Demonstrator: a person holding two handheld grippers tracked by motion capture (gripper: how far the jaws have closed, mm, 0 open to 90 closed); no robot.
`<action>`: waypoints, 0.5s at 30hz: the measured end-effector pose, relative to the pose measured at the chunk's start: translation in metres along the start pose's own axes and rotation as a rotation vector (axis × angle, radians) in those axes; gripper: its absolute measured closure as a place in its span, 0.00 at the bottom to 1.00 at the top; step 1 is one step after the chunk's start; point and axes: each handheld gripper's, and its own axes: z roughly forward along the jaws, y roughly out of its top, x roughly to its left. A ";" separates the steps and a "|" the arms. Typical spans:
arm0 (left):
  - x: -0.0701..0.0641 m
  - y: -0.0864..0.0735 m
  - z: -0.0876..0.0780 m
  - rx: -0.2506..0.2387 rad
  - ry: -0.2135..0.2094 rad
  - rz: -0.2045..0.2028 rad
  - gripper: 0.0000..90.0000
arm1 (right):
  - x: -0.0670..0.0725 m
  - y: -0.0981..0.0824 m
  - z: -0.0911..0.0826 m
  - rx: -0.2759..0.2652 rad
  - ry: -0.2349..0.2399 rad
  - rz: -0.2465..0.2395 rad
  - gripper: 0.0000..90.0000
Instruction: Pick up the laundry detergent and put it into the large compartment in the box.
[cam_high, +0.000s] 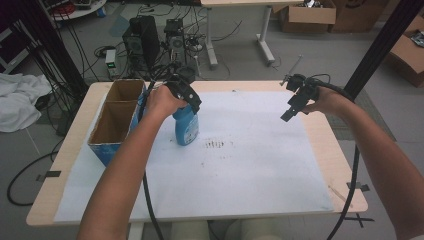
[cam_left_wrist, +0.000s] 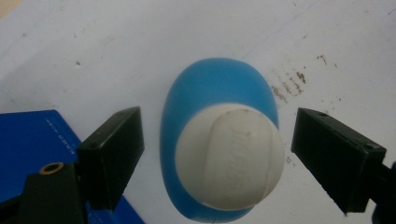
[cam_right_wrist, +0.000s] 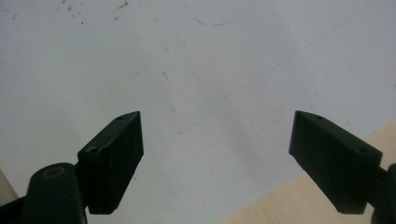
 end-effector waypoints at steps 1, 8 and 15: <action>0.000 0.000 0.002 0.003 -0.001 0.002 0.20 | 0.000 0.000 0.000 0.001 -0.001 0.002 0.20; -0.001 -0.001 0.012 0.012 -0.004 0.000 0.20 | 0.000 0.001 0.001 0.000 0.004 0.000 0.20; 0.000 -0.002 0.014 0.018 -0.002 -0.002 0.20 | 0.000 0.001 0.001 -0.001 0.003 -0.003 0.20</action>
